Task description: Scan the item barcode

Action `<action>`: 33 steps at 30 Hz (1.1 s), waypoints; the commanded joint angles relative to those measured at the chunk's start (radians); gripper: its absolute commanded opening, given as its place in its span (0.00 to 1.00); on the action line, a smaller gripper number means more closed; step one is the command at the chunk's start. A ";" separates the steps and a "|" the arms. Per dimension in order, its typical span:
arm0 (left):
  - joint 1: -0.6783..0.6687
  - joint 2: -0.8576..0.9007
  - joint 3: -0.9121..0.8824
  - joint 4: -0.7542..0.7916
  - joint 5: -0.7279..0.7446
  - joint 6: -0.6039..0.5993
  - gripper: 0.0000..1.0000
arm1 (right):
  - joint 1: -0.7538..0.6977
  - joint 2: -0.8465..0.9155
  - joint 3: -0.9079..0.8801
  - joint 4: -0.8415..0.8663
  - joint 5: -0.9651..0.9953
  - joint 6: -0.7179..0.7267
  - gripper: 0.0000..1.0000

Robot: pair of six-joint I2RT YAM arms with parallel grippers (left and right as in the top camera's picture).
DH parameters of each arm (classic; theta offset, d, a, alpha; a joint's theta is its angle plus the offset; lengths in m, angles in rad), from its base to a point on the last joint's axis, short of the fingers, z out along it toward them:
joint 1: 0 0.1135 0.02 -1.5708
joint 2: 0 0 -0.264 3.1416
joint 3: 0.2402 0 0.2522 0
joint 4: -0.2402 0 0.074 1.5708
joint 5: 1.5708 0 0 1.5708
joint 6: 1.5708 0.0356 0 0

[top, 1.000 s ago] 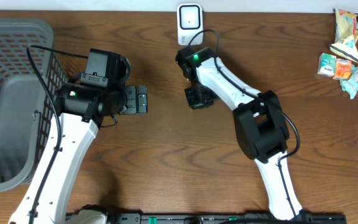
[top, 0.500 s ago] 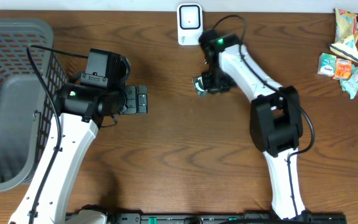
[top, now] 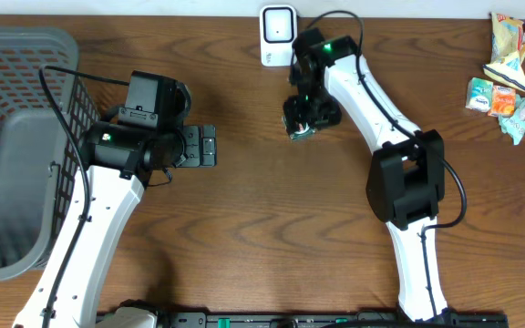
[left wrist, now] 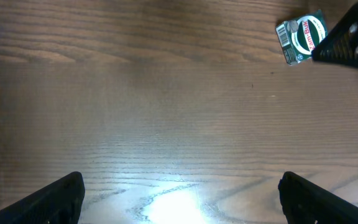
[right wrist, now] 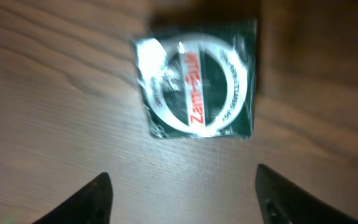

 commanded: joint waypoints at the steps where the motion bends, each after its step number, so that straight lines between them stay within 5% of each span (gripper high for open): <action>1: 0.001 -0.006 0.011 0.000 -0.005 0.006 0.98 | 0.006 -0.006 0.056 0.016 -0.015 -0.013 0.78; 5: 0.001 -0.007 0.011 0.000 -0.005 0.006 0.98 | 0.018 -0.003 0.034 0.072 0.009 -0.012 0.94; 15: 0.001 -0.006 0.011 0.000 -0.005 0.006 0.98 | 0.043 -0.003 -0.164 0.251 0.199 -0.013 0.99; 20: 0.001 -0.006 0.011 0.000 -0.005 0.006 0.98 | 0.043 -0.003 -0.211 0.294 0.197 -0.043 0.96; 24: 0.001 -0.006 0.011 0.000 -0.005 0.006 0.98 | 0.043 -0.003 -0.240 0.319 0.198 -0.046 0.81; 29: 0.001 -0.006 0.011 0.000 -0.005 0.006 0.98 | 0.043 -0.003 -0.288 0.365 0.197 -0.055 0.78; 33: 0.001 -0.007 0.011 0.000 -0.005 0.006 0.98 | 0.043 -0.003 -0.311 0.377 0.191 -0.068 0.65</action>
